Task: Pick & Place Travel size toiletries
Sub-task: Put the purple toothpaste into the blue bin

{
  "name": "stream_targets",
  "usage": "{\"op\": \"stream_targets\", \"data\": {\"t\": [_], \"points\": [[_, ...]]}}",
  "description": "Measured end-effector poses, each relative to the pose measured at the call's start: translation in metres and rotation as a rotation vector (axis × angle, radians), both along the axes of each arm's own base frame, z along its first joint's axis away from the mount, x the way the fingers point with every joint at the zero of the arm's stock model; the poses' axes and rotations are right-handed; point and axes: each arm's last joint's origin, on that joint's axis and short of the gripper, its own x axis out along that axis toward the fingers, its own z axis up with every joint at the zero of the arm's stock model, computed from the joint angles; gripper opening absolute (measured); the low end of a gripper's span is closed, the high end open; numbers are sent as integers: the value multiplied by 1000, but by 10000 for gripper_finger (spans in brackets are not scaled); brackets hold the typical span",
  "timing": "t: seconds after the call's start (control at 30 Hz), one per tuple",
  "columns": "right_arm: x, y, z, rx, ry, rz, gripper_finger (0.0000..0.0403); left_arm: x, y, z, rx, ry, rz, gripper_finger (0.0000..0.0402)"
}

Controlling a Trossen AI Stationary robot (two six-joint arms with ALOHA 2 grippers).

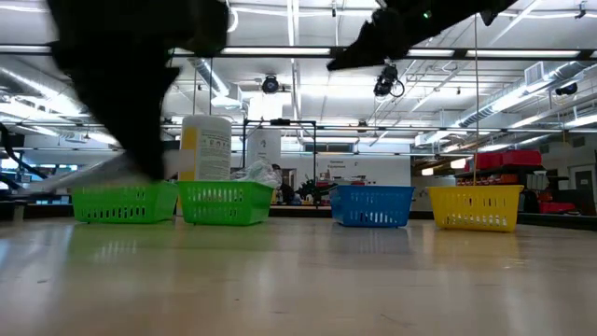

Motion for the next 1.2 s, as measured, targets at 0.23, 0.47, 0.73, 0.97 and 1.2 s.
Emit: {"op": "stream_targets", "data": {"t": [0.23, 0.47, 0.73, 0.97, 1.2], "points": [[-7, 3, -15, 113, 156, 69, 199, 15, 54, 52, 145, -128, -75, 89], [-16, 4, -23, 167, 268, 19, 247, 11, 87, 94, 344, -228, -109, 89], [-43, 14, 3, 251, 193, -19, 243, 30, 122, 111, 462, -247, -233, 89], [-56, 23, 15, 247, 163, 15, 242, 61, 169, 125, 431, -392, -449, 89], [-60, 20, 5, 161, 172, -120, 242, 75, 222, 129, 333, -523, -596, 87]]}}
